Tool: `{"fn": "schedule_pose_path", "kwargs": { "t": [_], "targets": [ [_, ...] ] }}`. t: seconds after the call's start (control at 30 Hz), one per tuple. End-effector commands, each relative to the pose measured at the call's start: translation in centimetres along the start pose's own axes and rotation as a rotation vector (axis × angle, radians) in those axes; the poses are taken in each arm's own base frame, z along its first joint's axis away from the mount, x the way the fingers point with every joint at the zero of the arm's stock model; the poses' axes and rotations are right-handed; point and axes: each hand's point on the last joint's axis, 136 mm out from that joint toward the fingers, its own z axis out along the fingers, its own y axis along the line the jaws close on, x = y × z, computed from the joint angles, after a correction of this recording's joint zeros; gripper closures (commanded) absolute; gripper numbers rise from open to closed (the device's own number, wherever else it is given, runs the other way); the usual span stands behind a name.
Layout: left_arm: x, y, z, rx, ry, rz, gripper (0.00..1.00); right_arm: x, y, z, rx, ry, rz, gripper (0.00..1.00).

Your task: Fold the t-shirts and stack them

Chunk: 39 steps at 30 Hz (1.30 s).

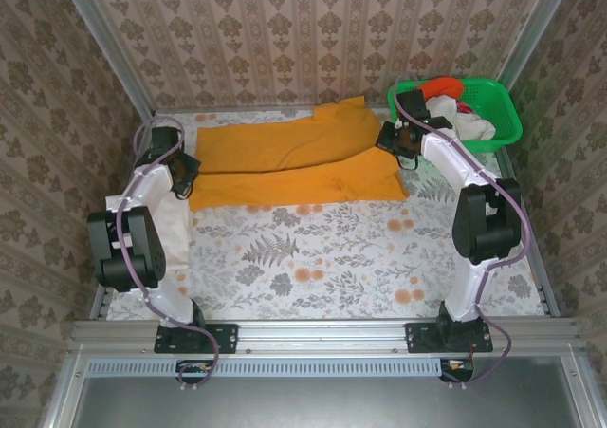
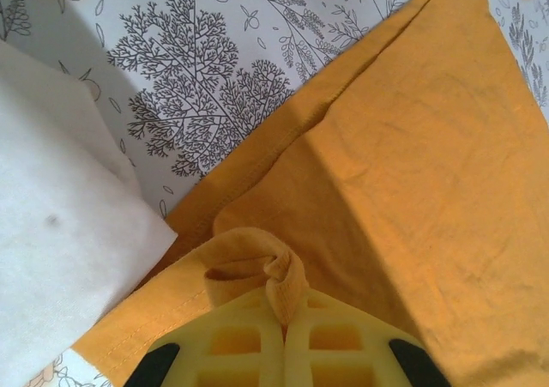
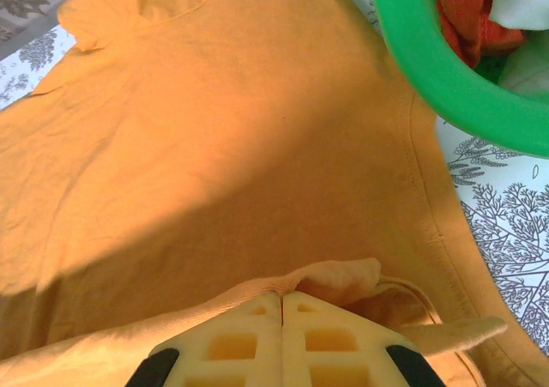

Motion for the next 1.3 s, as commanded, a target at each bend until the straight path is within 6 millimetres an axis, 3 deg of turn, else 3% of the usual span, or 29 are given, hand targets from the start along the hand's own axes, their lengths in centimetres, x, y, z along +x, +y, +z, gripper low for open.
{"fn": "schedule_pose_path", "kwargs": {
  "t": [0.0,0.53,0.6,0.63,0.67,0.7,0.73,0.77,0.93,1.03,1.13,1.27],
  "targets": [
    [-0.4,-0.4,0.3,0.002,0.009,0.026,1.00,-0.4,-0.1,0.5,-0.001,0.015,-0.010,1.00],
    [-1.2,-1.6,2.6,-0.001,0.023,0.051,0.97,-1.3,-0.7,2.3,0.012,0.016,0.000,0.98],
    [-1.4,-2.6,3.1,0.036,0.025,0.073,0.89,-1.7,-0.6,2.4,0.005,0.009,-0.007,0.85],
    [-1.3,-3.0,3.3,0.047,0.038,0.080,0.81,-1.9,-0.2,2.3,-0.008,0.000,-0.014,0.68],
    [-1.2,-3.5,3.4,0.062,0.052,0.092,0.64,-2.2,0.3,2.0,-0.029,-0.014,-0.028,0.50],
    [-1.2,-3.8,3.4,0.074,0.058,0.104,0.40,-2.6,0.9,1.6,-0.058,-0.039,-0.049,0.37],
    [-1.2,-4.1,3.2,0.084,0.051,0.115,0.24,-2.8,1.5,1.0,-0.078,-0.059,-0.070,0.29],
    [-1.1,-4.4,2.9,0.098,0.039,0.129,0.17,-2.8,1.8,0.4,-0.085,-0.082,-0.088,0.25],
    [0.4,-5.0,1.2,0.138,0.029,0.179,0.05,-0.6,1.4,-0.6,-0.049,-0.115,-0.156,0.16],
    [2.2,-4.6,1.3,0.143,0.041,0.213,0.02,2.8,1.0,1.0,-0.040,-0.038,-0.162,0.17],
    [4.3,-4.7,2.6,0.173,0.090,0.234,0.01,5.7,0.4,3.5,-0.031,0.062,-0.128,0.20],
    [6.6,-4.2,5.3,0.182,0.168,0.250,0.01,7.8,-0.7,6.0,-0.012,0.148,-0.072,0.19]
  ]
}}
